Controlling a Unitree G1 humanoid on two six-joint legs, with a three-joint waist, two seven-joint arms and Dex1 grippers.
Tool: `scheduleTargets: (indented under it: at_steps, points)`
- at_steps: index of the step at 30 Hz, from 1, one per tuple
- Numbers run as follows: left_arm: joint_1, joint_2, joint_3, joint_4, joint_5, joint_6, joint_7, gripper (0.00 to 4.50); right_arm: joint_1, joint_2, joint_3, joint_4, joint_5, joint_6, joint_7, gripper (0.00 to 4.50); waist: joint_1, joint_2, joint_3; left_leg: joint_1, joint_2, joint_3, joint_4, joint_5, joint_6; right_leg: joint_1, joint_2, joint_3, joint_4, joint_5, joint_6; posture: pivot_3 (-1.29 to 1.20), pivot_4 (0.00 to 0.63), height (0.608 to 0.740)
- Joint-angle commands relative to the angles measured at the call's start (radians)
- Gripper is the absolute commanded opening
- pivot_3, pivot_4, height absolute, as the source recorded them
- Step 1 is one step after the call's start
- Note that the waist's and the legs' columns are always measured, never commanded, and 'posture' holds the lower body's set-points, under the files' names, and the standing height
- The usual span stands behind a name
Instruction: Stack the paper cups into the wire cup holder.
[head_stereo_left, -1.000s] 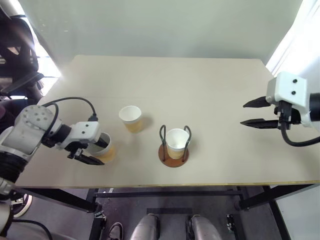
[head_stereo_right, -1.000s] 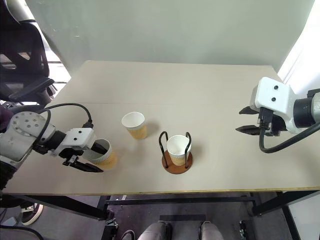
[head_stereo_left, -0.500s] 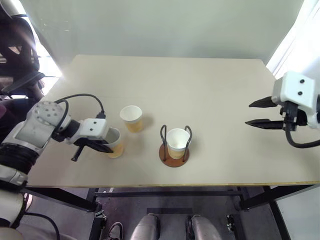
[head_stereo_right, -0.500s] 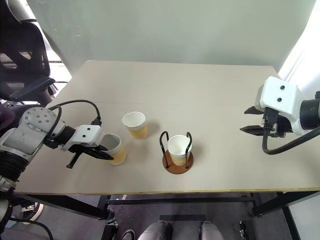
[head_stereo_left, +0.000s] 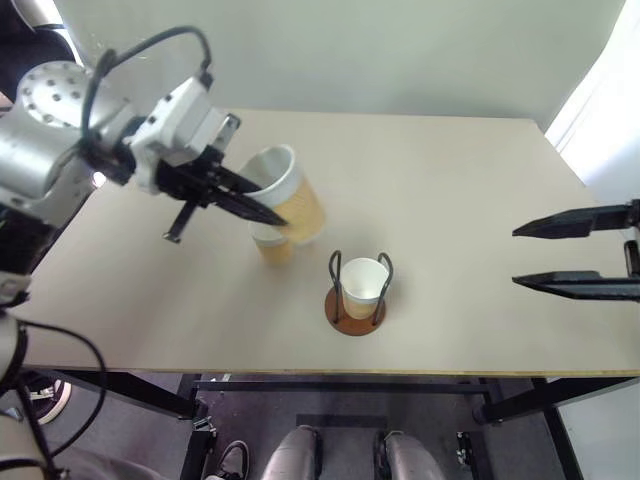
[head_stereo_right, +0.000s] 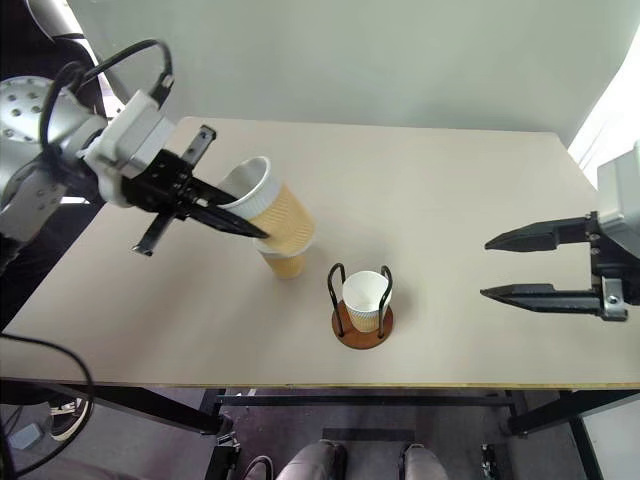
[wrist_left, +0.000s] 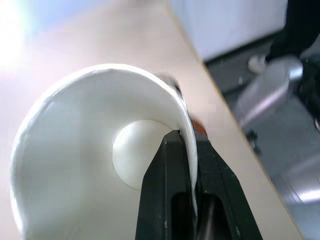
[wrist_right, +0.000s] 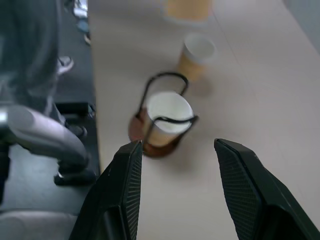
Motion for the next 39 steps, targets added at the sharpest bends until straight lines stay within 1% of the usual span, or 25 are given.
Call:
scheduleTargets:
  at_steps: [1, 4, 6, 8, 12, 14, 15, 17, 22, 24, 28, 32, 39]
  points:
    - [-0.077, -0.064, -0.086, 0.052, -0.038, -0.057, -0.029, 0.03, -0.011, 0.009, -0.106, -0.041, 0.123, 0.056, -0.098, 2.31, -0.003, 0.001, 0.001, 0.0, 0.0, 0.0, 0.0, 0.001, 0.003, 0.001, -0.001, 0.001, 0.0, 0.001, 0.001, 0.0, 0.15, 0.74]
    - [-0.121, -0.112, -0.168, 0.083, -0.064, -0.103, -0.029, 0.03, 0.01, -0.003, -0.145, -0.069, 0.173, 0.085, -0.159, 2.31, -0.005, 0.001, 0.001, 0.001, 0.0, 0.001, 0.0, 0.003, 0.005, 0.001, -0.001, 0.002, 0.0, 0.001, 0.004, 0.0, 0.15, 0.74]
    - [-0.154, -0.161, -0.219, 0.123, -0.079, -0.136, -0.029, 0.03, 0.033, -0.012, -0.175, -0.101, 0.2, 0.113, -0.203, 2.31, -0.005, 0.001, 0.001, 0.001, 0.0, 0.002, 0.0, 0.003, 0.007, 0.002, -0.001, 0.002, -0.001, 0.0, 0.006, 0.0, 0.15, 0.74]
    - [-0.185, -0.205, -0.274, 0.15, -0.099, -0.164, -0.029, 0.03, 0.045, -0.015, -0.209, -0.126, 0.257, 0.137, -0.258, 2.31, -0.005, 0.002, 0.001, 0.001, -0.002, 0.002, 0.001, 0.003, 0.008, 0.002, -0.002, 0.002, -0.001, -0.005, 0.016, 0.0, 0.15, 0.74]
    - [-0.229, -0.244, -0.373, 0.199, -0.102, -0.237, -0.029, 0.03, 0.07, -0.028, -0.257, -0.155, 0.337, 0.163, -0.341, 2.31, -0.002, 0.002, 0.002, 0.0, -0.003, 0.003, 0.002, 0.001, 0.012, 0.003, -0.004, 0.003, -0.001, -0.005, 0.018, 0.0, 0.15, 0.74]
    - [-0.248, -0.266, -0.412, 0.227, -0.107, -0.264, -0.029, 0.03, 0.083, -0.037, -0.284, -0.166, 0.389, 0.174, -0.387, 2.31, -0.001, 0.002, 0.001, 0.0, -0.004, 0.005, 0.003, -0.001, 0.015, 0.003, -0.005, 0.003, -0.001, -0.004, 0.02, 0.0, 0.15, 0.74]
    - [-0.256, -0.275, -0.436, 0.236, -0.106, -0.278, -0.029, 0.03, 0.091, -0.042, -0.3, -0.171, 0.409, 0.183, -0.406, 2.31, 0.001, 0.002, 0.002, -0.001, -0.004, 0.005, 0.003, -0.002, 0.017, 0.003, -0.006, 0.002, -0.001, -0.002, 0.024, 0.0, 0.15, 0.74]
    - [-0.268, -0.287, -0.479, 0.252, -0.105, -0.307, -0.029, 0.03, 0.107, -0.054, -0.325, -0.173, 0.449, 0.191, -0.441, 2.31, 0.001, 0.001, 0.001, -0.001, -0.005, 0.007, 0.004, -0.002, 0.02, 0.003, -0.007, 0.001, -0.001, -0.002, 0.025, 0.0, 0.15, 0.74]
    - [-0.279, -0.324, -0.527, 0.284, -0.126, -0.334, -0.029, 0.03, 0.142, -0.083, -0.369, -0.173, 0.543, 0.19, -0.523, 2.31, 0.007, 0.003, 0.001, -0.004, -0.006, 0.008, 0.01, -0.004, 0.017, 0.003, -0.011, 0.001, -0.001, -0.009, 0.031, 0.0, 0.15, 0.74]
    - [-0.279, -0.334, -0.546, 0.278, -0.134, -0.34, -0.029, 0.03, 0.158, -0.092, -0.385, -0.173, 0.573, 0.189, -0.554, 2.31, 0.01, 0.003, 0.001, -0.006, -0.008, 0.009, 0.014, -0.008, 0.019, 0.003, -0.01, -0.001, -0.001, -0.009, 0.032, 0.0, 0.15, 0.74]
    - [-0.285, -0.341, -0.575, 0.264, -0.152, -0.35, -0.029, 0.03, 0.189, -0.103, -0.417, -0.175, 0.618, 0.189, -0.597, 2.31, 0.013, 0.003, 0.001, -0.009, -0.007, 0.01, 0.018, -0.014, 0.022, 0.003, -0.012, 0.0, -0.002, -0.01, 0.035, 0.0, 0.15, 0.74]
    - [-0.287, -0.338, -0.615, 0.228, -0.168, -0.353, -0.029, 0.03, 0.217, -0.109, -0.444, -0.179, 0.651, 0.187, -0.631, 2.31, 0.016, 0.003, 0.001, -0.008, -0.009, 0.01, 0.018, -0.016, 0.023, 0.004, -0.013, 0.001, -0.003, -0.011, 0.037, 0.0, 0.15, 0.74]
    - [-0.28, -0.368, -0.642, 0.24, -0.166, -0.377, -0.029, 0.03, 0.246, -0.121, -0.46, -0.184, 0.697, 0.171, -0.683, 2.31, 0.019, 0.003, 0.001, -0.007, -0.009, 0.011, 0.021, -0.017, 0.023, 0.005, -0.013, 0.0, -0.002, -0.011, 0.037, 0.0, 0.15, 0.74]
